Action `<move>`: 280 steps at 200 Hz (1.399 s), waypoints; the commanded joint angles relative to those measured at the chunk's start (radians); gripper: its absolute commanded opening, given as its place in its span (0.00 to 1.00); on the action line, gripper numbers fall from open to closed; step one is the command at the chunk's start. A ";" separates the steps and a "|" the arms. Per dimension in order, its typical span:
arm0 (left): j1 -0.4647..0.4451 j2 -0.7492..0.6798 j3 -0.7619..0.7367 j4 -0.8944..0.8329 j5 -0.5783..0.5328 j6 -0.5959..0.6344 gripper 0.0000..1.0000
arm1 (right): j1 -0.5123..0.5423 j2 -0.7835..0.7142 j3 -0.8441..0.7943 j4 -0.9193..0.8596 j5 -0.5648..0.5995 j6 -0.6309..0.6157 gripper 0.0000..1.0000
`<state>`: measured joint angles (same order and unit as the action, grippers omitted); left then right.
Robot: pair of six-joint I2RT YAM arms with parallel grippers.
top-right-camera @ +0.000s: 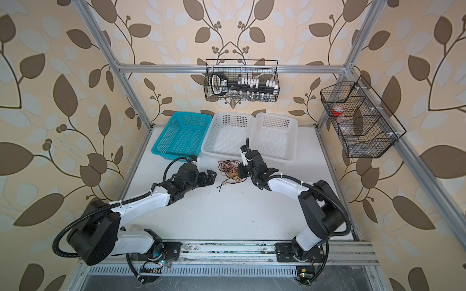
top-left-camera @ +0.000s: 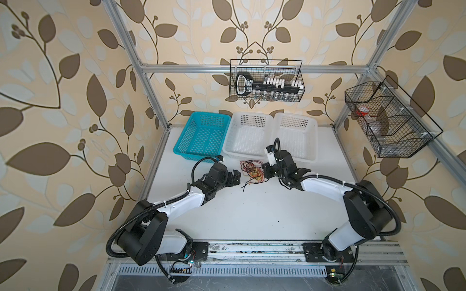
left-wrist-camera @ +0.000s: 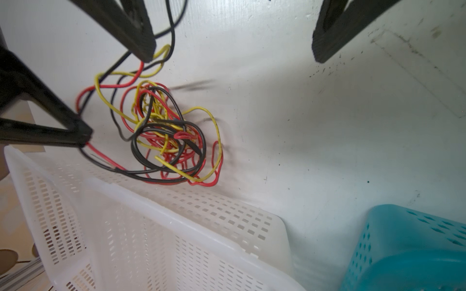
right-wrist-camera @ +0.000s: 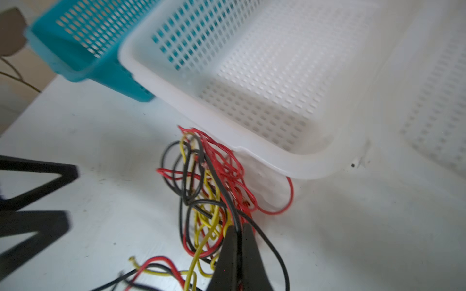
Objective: Untangle the cables
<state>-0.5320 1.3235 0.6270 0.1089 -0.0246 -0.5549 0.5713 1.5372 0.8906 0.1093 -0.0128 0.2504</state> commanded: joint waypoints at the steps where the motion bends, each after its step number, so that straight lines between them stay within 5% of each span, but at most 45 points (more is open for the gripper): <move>1: -0.011 -0.040 0.010 0.031 0.016 -0.012 0.99 | 0.027 -0.094 -0.024 0.010 -0.006 -0.043 0.00; 83: -0.011 -0.169 0.011 0.054 0.084 0.014 0.99 | 0.106 -0.272 0.006 0.000 -0.070 -0.062 0.00; 231: -0.029 -0.228 0.060 0.069 0.250 0.269 0.99 | 0.156 -0.216 0.129 -0.115 -0.210 -0.094 0.00; 280: -0.035 -0.198 0.061 0.127 0.237 0.320 0.91 | 0.162 -0.213 0.146 -0.121 -0.259 -0.088 0.00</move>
<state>-0.5575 1.1122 0.6590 0.1558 0.2016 -0.2947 0.7246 1.3182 0.9878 -0.0162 -0.2203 0.1745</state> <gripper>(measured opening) 0.932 0.048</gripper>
